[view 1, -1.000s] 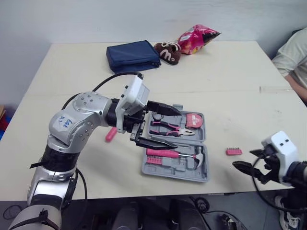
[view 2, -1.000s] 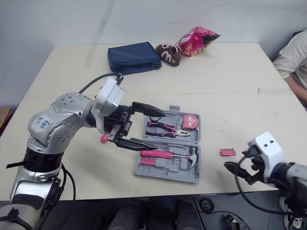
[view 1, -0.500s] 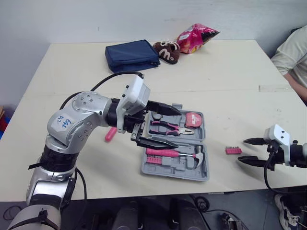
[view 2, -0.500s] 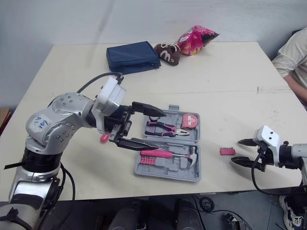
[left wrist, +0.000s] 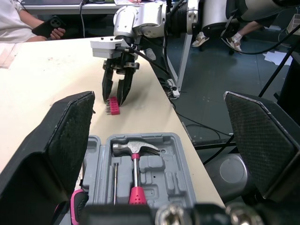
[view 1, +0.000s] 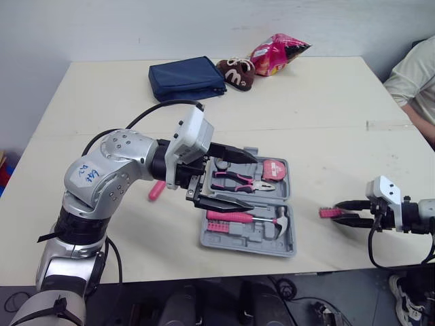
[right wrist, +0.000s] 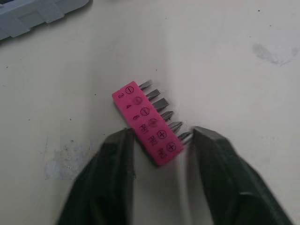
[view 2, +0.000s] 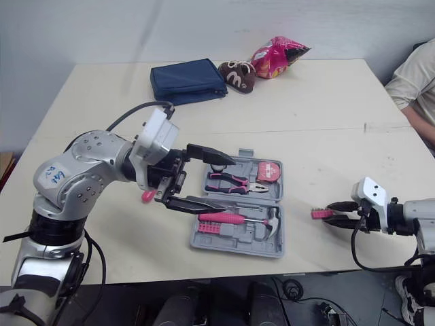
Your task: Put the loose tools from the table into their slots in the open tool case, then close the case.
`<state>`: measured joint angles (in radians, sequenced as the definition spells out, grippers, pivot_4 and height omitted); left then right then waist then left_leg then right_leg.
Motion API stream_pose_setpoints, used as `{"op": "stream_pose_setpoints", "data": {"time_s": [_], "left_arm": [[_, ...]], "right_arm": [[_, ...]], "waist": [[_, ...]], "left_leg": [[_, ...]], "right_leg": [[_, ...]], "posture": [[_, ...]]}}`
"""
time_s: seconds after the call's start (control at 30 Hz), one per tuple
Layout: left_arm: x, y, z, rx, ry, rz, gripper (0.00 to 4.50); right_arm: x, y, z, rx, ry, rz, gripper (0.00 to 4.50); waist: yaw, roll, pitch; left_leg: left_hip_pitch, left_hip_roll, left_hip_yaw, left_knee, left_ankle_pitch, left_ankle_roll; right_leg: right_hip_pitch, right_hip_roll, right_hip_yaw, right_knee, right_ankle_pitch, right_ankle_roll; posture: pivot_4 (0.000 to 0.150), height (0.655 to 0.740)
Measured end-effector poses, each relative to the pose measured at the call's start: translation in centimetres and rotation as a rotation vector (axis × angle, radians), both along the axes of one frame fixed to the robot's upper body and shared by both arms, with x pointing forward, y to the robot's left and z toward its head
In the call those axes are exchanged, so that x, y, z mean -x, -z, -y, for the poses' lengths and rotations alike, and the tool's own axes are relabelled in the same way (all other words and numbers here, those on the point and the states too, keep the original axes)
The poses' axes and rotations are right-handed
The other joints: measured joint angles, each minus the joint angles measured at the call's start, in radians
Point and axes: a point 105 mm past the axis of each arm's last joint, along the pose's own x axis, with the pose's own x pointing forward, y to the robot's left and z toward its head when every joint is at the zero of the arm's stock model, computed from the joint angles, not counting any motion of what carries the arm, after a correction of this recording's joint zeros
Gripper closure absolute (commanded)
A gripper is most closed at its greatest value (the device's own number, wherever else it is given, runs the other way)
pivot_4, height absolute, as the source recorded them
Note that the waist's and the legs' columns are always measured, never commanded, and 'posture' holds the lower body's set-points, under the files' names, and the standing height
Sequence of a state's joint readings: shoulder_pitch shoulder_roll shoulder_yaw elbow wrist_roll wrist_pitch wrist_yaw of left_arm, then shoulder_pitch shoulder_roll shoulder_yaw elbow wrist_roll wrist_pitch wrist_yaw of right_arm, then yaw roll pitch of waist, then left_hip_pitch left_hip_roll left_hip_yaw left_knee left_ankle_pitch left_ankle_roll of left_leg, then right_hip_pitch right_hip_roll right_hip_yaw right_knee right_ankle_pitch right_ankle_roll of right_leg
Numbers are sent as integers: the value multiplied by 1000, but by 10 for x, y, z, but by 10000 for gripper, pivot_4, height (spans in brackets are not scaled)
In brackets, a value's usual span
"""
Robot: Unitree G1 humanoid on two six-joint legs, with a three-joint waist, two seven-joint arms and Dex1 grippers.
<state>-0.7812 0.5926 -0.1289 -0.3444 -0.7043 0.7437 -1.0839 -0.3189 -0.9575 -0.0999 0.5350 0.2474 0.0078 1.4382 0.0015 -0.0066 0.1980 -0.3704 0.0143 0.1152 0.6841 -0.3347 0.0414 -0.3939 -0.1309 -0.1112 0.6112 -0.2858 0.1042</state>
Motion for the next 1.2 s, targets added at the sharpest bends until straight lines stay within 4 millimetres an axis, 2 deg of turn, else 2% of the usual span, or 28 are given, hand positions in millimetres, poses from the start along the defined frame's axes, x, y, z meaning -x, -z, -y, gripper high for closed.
{"op": "stream_pose_setpoints", "data": {"time_s": [0.23,0.37,0.53,0.8,0.9,1.0,1.2], "left_arm": [[-1,0,-1,-3,-2,-2,0],[-1,1,-1,0,-1,-5,0],[1,3,1,1,11,-10,0],[3,3,1,3,30,-4,0],[3,2,1,5,39,4,0],[4,3,0,5,40,4,0],[5,5,1,11,49,-2,0]], "right_arm": [[17,5,-4,-64,109,13,28916],[25,3,-8,-78,313,73,28916],[22,0,-21,-178,607,89,28916],[31,8,-29,-192,833,74,28916],[34,8,-32,-194,836,76,20908],[41,7,-33,-158,761,79,6350],[37,-6,-34,-172,608,127,6350]], "waist": [[12,0,0],[23,1,-1],[22,3,-1],[22,3,-1],[22,3,-1],[23,3,-1],[20,3,0]], "left_leg": [[0,0,-1,0,0,0],[0,0,-1,0,0,-1],[0,1,-1,0,-1,-3],[0,0,0,-1,-1,-2],[0,0,0,-1,-1,-2],[-1,-1,0,-1,-1,-2],[0,0,1,-1,0,-1]], "right_leg": [[0,-1,0,0,0,0],[0,-2,1,-1,0,0],[-1,-2,1,-1,0,-1],[-2,0,1,0,-1,-1],[-2,2,1,0,-1,-1],[-2,2,1,0,-1,-1],[-2,3,2,0,-1,-1]], "posture": [[1500,7338],[1500,7338],[1500,7338],[1500,7338],[1500,7338],[1500,7338],[1500,7338]]}}
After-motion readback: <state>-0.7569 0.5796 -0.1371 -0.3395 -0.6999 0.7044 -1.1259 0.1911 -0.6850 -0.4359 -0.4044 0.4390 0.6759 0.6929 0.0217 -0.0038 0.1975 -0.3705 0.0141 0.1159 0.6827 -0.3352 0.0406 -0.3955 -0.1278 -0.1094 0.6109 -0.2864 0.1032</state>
